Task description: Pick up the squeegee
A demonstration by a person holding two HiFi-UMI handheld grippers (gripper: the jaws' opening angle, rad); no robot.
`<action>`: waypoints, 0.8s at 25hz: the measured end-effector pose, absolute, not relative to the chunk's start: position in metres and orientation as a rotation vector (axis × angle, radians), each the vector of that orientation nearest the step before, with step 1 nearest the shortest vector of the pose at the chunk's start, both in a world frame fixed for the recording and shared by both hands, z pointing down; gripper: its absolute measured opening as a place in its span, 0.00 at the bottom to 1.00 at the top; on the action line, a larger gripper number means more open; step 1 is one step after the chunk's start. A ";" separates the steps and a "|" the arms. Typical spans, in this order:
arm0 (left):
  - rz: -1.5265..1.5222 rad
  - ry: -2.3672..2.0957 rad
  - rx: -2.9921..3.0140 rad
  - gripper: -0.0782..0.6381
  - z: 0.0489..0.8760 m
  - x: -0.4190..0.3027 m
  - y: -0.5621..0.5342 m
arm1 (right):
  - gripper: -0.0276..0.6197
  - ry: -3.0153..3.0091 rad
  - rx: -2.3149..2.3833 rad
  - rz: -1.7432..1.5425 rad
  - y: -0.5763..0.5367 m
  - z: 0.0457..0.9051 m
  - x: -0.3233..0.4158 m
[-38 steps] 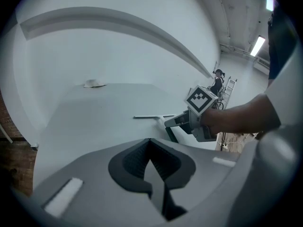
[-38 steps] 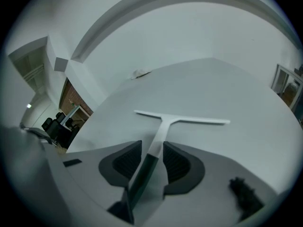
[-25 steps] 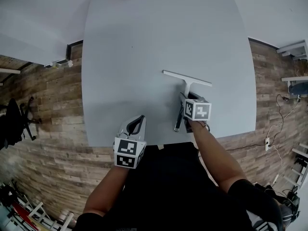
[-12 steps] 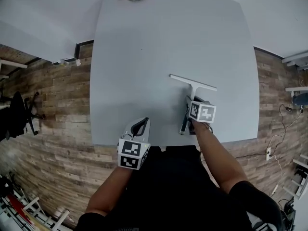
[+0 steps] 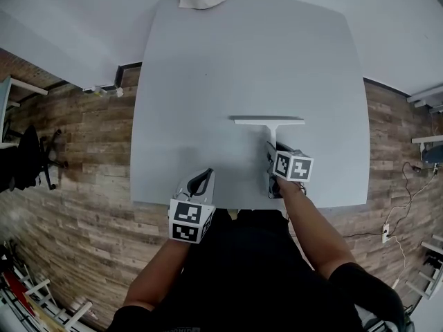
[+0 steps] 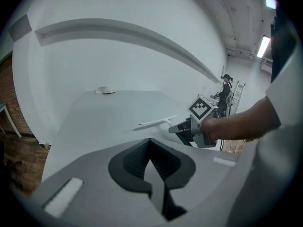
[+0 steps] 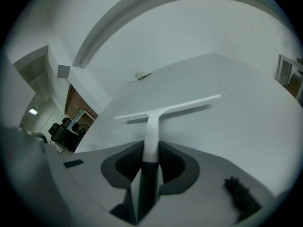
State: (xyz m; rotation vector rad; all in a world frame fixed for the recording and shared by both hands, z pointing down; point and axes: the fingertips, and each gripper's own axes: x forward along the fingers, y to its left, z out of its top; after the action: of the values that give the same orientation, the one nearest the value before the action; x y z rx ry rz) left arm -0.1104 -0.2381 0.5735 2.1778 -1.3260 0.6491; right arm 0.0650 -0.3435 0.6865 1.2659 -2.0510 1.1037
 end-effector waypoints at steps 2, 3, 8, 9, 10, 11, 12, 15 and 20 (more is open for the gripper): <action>0.638 -1.342 2.178 0.12 0.570 -0.107 -0.235 | 0.19 -2.115 1.229 1.071 -0.339 0.671 0.060; 0.632 -1.351 2.176 0.12 0.568 -0.106 -0.234 | 0.19 -2.147 1.214 1.052 -0.337 0.663 0.058; 0.607 -1.411 2.184 0.12 0.552 -0.097 -0.230 | 0.19 -2.279 1.167 0.991 -0.325 0.617 0.062; 0.604 -1.424 2.188 0.12 0.548 -0.094 -0.229 | 0.19 -2.302 1.160 0.988 -0.322 0.609 0.065; 0.601 -1.437 2.193 0.12 0.545 -0.092 -0.227 | 0.19 -2.324 1.153 0.987 -0.318 0.601 0.068; 0.597 -1.449 2.197 0.12 0.542 -0.089 -0.225 | 0.19 -2.347 1.146 0.985 -0.314 0.594 0.070; 0.592 -1.461 2.201 0.12 0.538 -0.087 -0.222 | 0.19 -2.372 1.139 0.984 -0.311 0.587 0.072; 0.580 -1.492 2.201 0.12 0.530 -0.083 -0.211 | 0.19 -2.459 1.113 0.996 -0.301 0.568 0.075; 0.595 -1.492 2.178 0.12 0.528 -0.074 -0.192 | 0.19 -2.550 1.038 0.997 -0.284 0.544 0.071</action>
State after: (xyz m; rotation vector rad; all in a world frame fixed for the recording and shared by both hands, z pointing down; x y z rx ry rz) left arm -0.0739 -0.1923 0.5277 2.1775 -1.4923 0.5946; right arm 0.0709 -0.2840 0.5444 1.0380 -2.5501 0.9972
